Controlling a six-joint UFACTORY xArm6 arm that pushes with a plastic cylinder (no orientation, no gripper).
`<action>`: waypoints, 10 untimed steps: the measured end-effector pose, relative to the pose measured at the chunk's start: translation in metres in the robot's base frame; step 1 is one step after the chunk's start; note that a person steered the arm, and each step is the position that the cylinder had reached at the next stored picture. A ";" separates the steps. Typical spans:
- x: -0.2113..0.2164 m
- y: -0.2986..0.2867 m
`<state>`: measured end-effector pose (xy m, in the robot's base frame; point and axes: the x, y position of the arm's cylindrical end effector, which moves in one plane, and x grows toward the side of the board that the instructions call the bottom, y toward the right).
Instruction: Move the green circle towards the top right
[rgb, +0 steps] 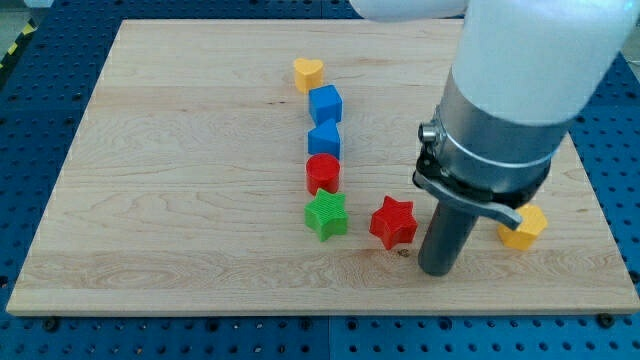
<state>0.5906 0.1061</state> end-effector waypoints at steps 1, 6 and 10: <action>-0.004 0.000; -0.084 0.022; -0.086 0.043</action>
<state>0.5041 0.1491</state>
